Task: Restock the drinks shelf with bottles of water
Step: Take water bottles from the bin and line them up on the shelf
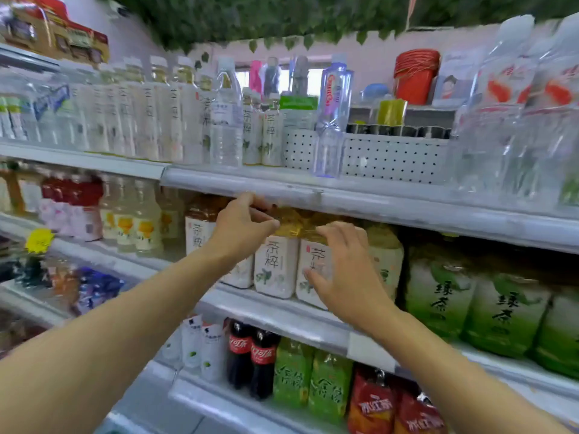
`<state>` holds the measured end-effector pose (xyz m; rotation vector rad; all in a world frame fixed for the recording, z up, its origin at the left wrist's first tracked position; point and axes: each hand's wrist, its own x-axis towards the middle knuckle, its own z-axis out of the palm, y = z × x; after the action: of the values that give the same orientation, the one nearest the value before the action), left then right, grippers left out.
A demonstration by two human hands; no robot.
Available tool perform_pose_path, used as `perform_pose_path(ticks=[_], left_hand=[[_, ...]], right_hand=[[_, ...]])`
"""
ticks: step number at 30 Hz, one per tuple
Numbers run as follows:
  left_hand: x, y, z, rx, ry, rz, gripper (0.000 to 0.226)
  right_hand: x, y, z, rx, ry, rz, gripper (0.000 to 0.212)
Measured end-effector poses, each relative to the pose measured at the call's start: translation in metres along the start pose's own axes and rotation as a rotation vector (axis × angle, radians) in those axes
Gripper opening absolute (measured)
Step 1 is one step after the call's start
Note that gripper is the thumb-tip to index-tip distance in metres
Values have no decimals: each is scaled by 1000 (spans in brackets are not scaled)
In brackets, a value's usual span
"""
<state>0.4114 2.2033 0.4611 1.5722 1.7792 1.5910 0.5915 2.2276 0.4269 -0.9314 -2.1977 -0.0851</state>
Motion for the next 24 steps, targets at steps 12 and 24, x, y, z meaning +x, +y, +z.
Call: perform_pose_path(ticks=[12,24], left_hand=[[-102,-231,-183,232,-148,-505,26],[-242,-410,-283,283,-178,-827,22]], right_hand=[[-39,-168,225,242,-437,19,62],[-137,-288,401,399,-847,54,56]])
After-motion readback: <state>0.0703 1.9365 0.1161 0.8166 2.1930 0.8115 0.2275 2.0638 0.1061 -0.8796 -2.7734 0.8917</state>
